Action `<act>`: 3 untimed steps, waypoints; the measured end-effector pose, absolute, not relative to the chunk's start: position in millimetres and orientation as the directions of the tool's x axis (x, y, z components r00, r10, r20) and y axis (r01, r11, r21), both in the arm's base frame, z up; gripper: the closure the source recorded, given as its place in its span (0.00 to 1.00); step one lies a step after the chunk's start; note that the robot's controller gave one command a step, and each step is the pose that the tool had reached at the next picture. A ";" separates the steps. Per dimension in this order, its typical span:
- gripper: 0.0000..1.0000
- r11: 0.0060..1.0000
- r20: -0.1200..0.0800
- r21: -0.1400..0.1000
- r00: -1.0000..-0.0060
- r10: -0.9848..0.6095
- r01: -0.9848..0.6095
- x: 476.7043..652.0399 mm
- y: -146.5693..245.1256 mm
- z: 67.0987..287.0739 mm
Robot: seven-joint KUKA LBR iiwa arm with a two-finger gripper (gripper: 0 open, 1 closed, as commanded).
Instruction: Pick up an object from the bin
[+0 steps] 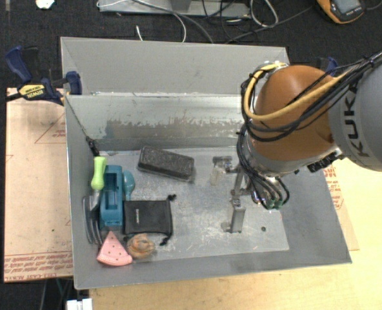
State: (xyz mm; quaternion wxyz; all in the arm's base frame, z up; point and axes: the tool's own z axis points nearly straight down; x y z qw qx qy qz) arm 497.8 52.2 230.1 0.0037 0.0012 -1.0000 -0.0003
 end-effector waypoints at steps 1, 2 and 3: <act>0.00 1.000 -0.001 0.001 -1.000 0.000 0.000 499.3 51.9 234.0; 0.00 0.994 -0.005 0.002 -0.994 0.105 0.105 524.7 68.5 216.2; 0.00 0.987 -0.015 0.003 -0.987 0.160 0.160 529.8 90.3 192.6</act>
Offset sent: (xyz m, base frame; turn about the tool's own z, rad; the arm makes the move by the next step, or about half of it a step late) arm 0.0454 0.0321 -0.0323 0.1881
